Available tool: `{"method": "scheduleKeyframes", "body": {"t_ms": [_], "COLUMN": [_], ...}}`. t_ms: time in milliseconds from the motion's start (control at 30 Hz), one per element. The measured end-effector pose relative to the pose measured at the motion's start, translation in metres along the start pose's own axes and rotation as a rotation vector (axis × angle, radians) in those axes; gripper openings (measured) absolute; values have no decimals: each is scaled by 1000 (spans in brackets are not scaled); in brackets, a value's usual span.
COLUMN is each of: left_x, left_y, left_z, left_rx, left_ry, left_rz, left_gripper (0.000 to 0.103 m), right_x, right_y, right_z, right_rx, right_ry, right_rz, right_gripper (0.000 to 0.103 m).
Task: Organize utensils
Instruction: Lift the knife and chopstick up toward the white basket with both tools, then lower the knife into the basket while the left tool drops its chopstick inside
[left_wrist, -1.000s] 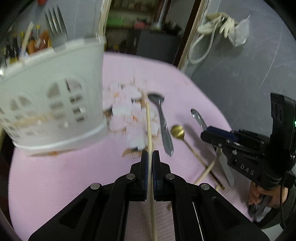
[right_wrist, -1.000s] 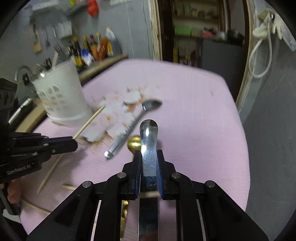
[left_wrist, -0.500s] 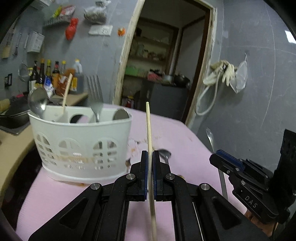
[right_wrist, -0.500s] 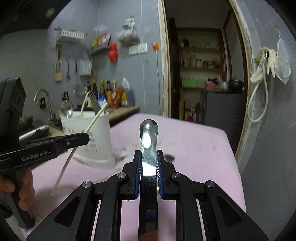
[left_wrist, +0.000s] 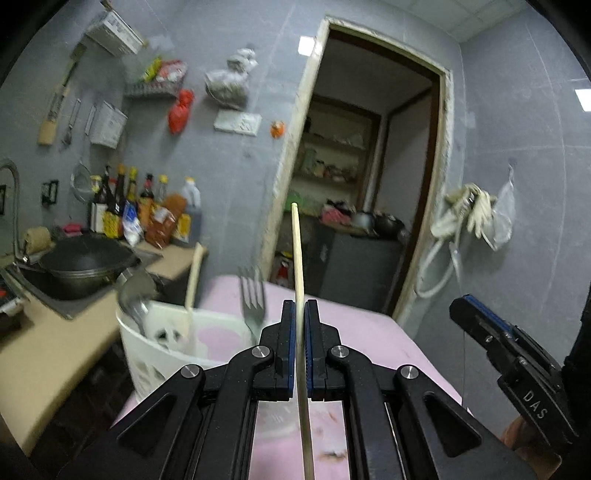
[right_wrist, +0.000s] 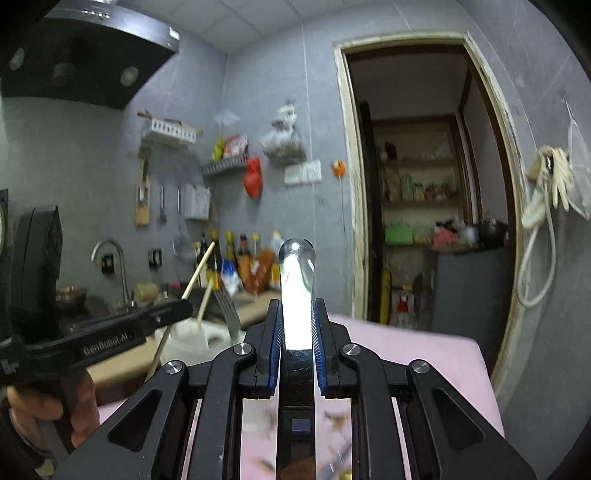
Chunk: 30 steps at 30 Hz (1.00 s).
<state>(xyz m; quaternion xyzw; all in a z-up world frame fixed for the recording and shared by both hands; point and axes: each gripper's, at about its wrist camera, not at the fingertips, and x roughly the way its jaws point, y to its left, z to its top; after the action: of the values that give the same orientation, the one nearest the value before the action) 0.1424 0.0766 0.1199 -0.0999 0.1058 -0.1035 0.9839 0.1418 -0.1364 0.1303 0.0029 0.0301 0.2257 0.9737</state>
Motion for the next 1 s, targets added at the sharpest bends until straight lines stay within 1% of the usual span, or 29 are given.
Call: {"method": "scheduleKeyframes", "body": {"t_ms": [167,267,367,433,533,667,833,1000], "left_x": [-1,0,4,9,17,26,39,46], "left_y": [26,49,77,95,115,130,136,129], "left_z": [26,42,57,65,70,63,44,29], "left_rx": [-5,-44,-107,-144,-186,-209,-214,-191], "left_ry": [-94,-147,-193,-220,-238,-245,-238,-249], "left_rz": [51,63,55,73,96,138,177,201], "left_gripper": [3,3,3,3,3,3,3,3], "right_x": [20,33,51,62,77,96,113,123], "right_y": [11,17,19,19,15,14,17,25], "right_z": [17,25,32,33,31,25,14,1], "right_rx": [16,47,105,139,202,264,275,223], "right_ry": [-78,-119,-128,-133,-137,-140,-124,-103], "right_rz": [26,54,91,107,149,197,182,142], "right_gripper": [13,13,13,13,13,13,13,13]}}
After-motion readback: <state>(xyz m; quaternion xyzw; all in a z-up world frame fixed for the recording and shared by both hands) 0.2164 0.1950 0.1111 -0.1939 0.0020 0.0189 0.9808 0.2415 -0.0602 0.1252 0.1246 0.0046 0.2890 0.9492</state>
